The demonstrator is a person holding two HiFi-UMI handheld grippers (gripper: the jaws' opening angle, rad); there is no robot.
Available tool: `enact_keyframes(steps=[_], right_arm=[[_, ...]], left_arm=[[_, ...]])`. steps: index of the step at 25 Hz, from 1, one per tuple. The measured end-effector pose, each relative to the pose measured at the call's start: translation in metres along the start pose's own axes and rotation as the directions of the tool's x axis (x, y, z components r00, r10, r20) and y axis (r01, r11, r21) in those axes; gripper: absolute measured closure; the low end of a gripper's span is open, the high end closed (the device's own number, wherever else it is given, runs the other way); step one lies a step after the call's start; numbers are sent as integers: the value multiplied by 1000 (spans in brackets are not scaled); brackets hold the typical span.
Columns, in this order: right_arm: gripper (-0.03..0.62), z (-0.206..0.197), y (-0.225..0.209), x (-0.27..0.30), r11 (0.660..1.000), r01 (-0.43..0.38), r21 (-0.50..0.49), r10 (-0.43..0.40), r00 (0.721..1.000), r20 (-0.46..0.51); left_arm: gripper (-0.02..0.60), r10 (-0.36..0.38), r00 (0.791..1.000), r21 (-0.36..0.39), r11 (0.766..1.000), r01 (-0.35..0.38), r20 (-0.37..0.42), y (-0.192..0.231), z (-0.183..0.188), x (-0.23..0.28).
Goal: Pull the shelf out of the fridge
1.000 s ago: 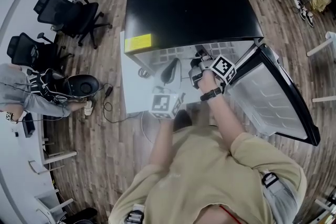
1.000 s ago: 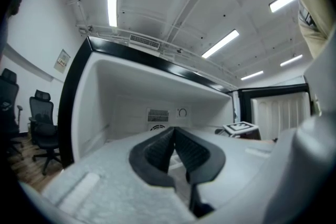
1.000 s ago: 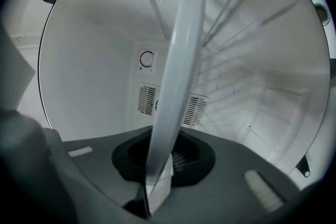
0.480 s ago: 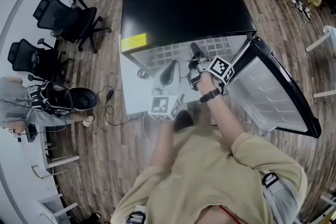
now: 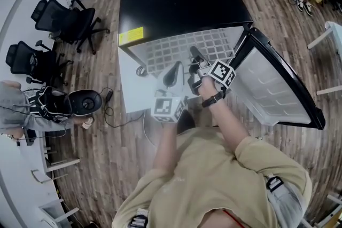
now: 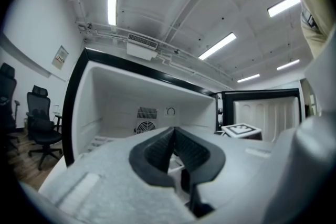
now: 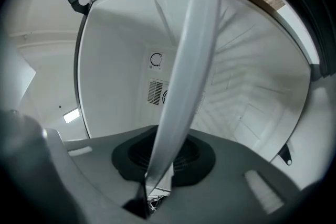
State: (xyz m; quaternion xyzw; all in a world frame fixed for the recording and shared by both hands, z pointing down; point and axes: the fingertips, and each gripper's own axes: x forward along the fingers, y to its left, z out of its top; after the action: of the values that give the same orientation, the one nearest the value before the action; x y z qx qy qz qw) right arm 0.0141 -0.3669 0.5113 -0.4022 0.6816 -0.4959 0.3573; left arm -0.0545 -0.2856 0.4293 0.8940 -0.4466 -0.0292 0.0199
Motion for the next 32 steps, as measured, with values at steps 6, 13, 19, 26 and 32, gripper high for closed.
enact_keyframes(steps=[6,13,19,26,32], right_arm=[[546,-8,1,-22,1000,-7,0,7,1000,1],[548,-22,8,-44,1000,-20,11,20,1000,-5],[548,-30,7,-68,999,-26,22,26,1000,-11],[549,-34,5,-93,1000,-20,20,21,999,-25],[565,-51,-3,-115,957,60,-283,-94,990,-107]], left_arm=[[580,14,1000,3,1000,-14,-5,-11,-4,-24],[580,35,999,18,999,-35,-23,-13,-5,-51],[580,53,998,18,998,-52,-19,-25,-13,-70],[580,73,997,21,997,-73,-4,-36,-13,-84],[580,102,995,11,995,-102,-11,-26,-16,-97]])
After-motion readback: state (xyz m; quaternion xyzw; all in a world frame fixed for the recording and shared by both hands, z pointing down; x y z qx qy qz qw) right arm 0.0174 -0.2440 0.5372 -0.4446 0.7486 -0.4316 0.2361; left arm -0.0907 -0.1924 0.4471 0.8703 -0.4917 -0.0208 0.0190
